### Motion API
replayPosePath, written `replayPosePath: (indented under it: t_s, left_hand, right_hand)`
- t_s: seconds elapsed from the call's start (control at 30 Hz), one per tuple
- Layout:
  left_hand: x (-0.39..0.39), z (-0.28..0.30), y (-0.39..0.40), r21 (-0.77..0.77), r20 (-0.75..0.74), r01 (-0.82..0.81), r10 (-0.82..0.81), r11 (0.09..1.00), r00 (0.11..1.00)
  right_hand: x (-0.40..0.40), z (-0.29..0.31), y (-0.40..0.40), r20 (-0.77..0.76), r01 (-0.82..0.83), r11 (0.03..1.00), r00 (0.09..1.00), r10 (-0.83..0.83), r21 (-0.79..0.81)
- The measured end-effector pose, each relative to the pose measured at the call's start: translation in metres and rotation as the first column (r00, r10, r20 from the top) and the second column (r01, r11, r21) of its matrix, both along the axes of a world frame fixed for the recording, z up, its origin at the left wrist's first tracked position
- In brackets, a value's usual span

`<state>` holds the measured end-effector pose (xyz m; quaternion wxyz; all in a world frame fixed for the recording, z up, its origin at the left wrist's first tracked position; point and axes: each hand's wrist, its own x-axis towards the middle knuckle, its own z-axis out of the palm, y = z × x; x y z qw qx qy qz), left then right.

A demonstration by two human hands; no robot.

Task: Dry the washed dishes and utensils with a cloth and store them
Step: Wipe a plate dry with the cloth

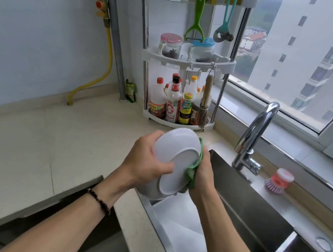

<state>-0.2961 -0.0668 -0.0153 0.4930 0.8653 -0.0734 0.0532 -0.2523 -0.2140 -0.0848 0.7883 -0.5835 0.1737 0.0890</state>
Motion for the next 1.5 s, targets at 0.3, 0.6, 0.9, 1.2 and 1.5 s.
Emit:
replayPosePath:
  t_s: [0.3, 0.6, 0.9, 1.2, 1.5]
  left_hand:
    - [0.009, 0.016, 0.003, -0.033, -0.384, 0.217, -0.213, 0.976, 0.899]
    - [0.011, 0.008, -0.008, 0.082, -0.155, 0.088, -0.075, 0.993, 0.985]
    - [0.002, -0.001, -0.007, 0.243, -0.090, 0.083, -0.063, 0.966, 0.994]
    - [-0.002, 0.003, 0.002, -0.009, -0.072, -0.024, 0.023, 1.000, 0.997]
    - [0.004, 0.000, 0.004, -0.437, -0.217, -0.342, 0.272, 0.832, 0.938]
  right_hand:
    - [0.005, 0.030, -0.027, 0.326, -0.145, 0.769, 0.845, 0.423, -0.622]
    - [-0.007, 0.018, 0.006, 0.531, 0.127, 0.697, 0.747, 0.401, -0.706]
    - [-0.017, 0.014, 0.014, 0.422, -0.032, 0.823, 0.847, 0.324, -0.567]
    - [-0.020, 0.013, 0.009, 0.429, -0.075, 0.874, 0.849, 0.308, -0.480]
    - [-0.028, 0.005, 0.012, 0.369, -0.024, 0.581, 0.751, 0.548, -0.814]
